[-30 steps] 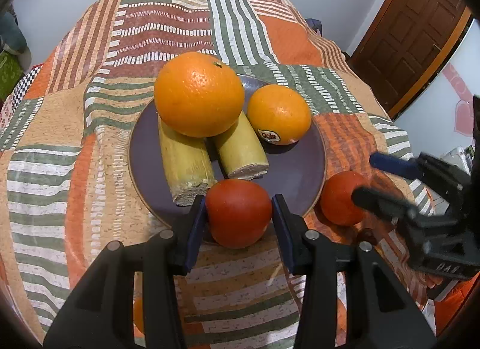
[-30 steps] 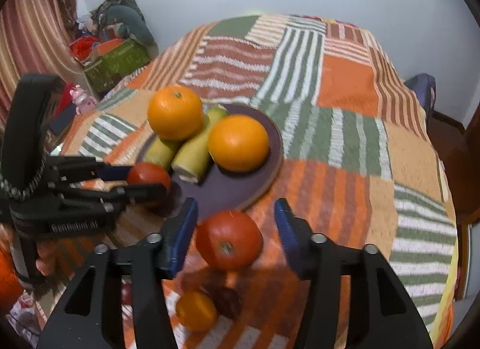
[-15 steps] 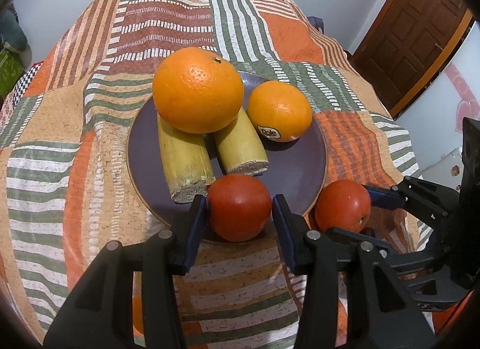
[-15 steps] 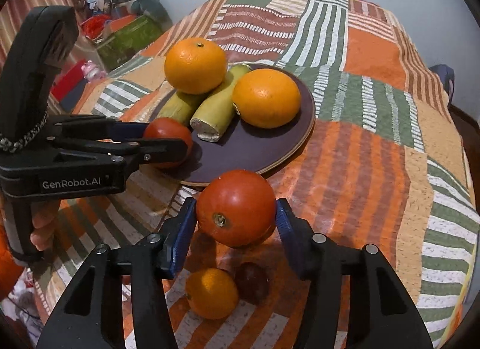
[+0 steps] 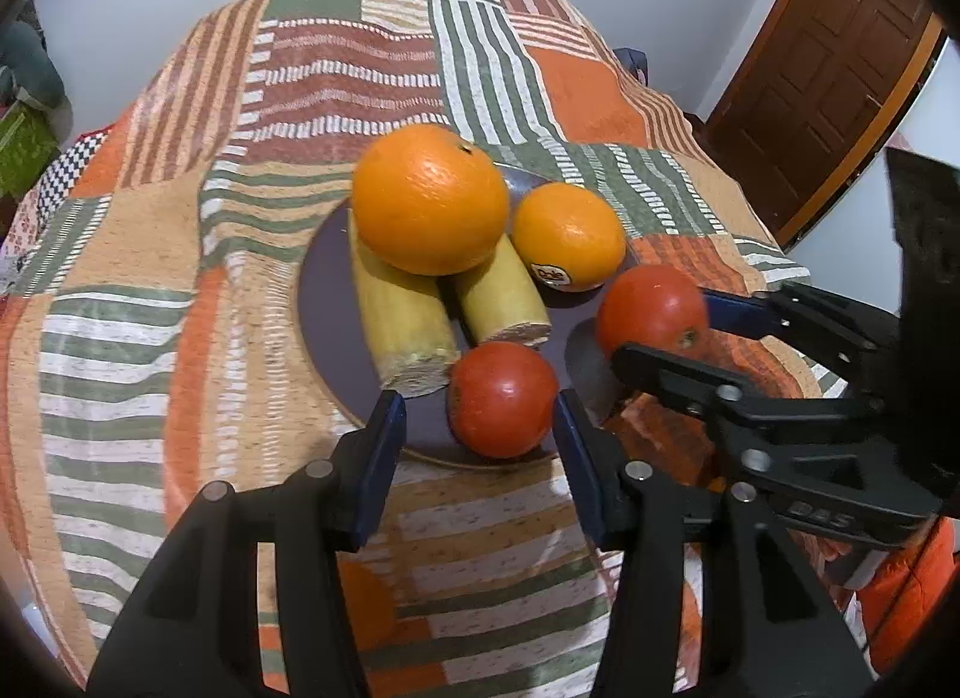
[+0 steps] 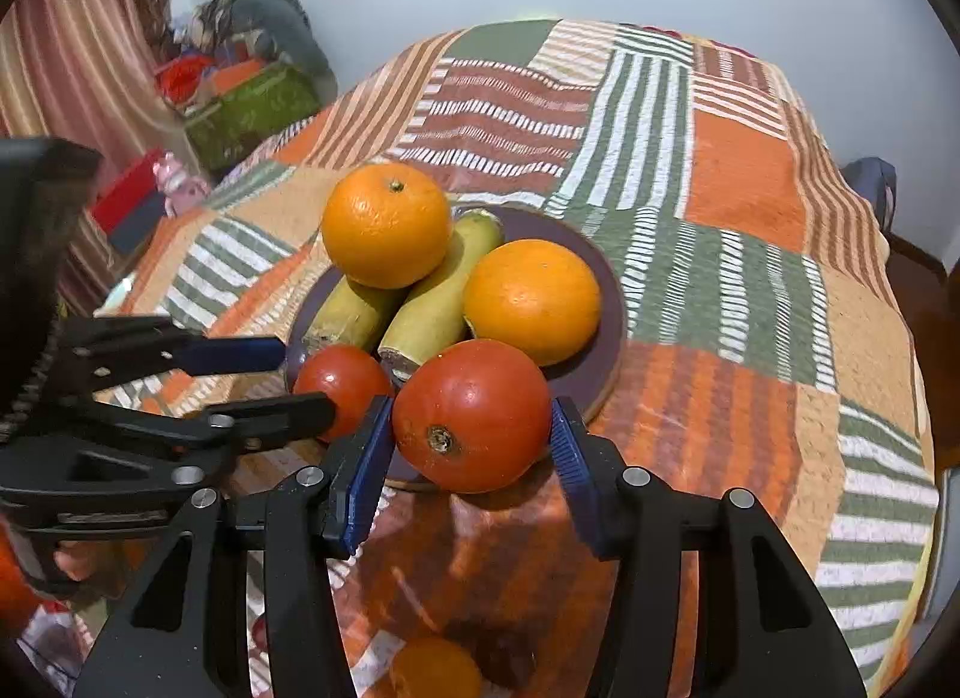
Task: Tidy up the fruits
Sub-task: 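Lower both tomatoes onto the plate and open both tools, then grasp a small mandarin with left tool while right tool grasps another mandarin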
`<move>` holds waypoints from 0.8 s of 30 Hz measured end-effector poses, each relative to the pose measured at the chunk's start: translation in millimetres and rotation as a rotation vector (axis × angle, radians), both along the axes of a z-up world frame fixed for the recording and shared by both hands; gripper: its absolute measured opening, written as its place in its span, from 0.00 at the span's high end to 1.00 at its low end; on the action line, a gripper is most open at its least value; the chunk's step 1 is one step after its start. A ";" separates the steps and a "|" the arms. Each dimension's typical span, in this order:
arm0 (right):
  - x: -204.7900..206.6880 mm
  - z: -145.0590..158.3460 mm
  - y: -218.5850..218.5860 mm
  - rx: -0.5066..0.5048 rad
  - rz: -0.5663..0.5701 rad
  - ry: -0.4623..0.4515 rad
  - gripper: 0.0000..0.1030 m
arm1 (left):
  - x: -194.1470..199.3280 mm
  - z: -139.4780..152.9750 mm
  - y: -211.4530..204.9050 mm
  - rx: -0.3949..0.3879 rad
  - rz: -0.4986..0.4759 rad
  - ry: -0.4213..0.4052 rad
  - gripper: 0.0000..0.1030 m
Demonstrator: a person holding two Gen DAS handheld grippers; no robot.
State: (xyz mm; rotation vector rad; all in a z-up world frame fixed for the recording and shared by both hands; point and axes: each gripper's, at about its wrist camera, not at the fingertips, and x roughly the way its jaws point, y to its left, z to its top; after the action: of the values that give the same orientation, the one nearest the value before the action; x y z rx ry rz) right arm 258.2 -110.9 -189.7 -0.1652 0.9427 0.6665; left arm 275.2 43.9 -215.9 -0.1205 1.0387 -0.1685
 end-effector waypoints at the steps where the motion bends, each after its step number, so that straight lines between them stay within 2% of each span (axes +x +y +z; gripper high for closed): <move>1: 0.4 -1.4 1.8 -0.007 0.005 0.002 0.53 | -1.6 1.7 2.2 0.002 0.003 -0.004 0.51; 6: 7.6 -10.9 2.8 -0.025 -0.025 0.043 0.52 | -10.8 11.2 15.5 0.004 0.029 -0.025 0.51; 9: 6.6 -6.5 -1.4 -0.009 -0.038 0.052 0.49 | -15.9 16.1 23.2 0.015 0.048 -0.037 0.51; 14: -6.7 17.8 -14.1 0.004 -0.061 -0.018 0.42 | -29.2 27.1 36.7 0.019 0.079 -0.062 0.45; 19: -23.5 41.1 -33.7 0.023 -0.098 -0.070 0.42 | -43.5 35.2 44.7 0.026 0.097 -0.075 0.45; 24: -40.4 52.2 -47.3 0.018 -0.138 -0.097 0.41 | -58.4 38.2 48.4 0.028 0.099 -0.081 0.43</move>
State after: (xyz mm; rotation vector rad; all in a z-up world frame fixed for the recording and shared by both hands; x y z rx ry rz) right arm 217.8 -158.1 -137.5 -0.1141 0.8463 0.5353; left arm 216.8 92.3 -177.7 -0.1386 0.9516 -0.0685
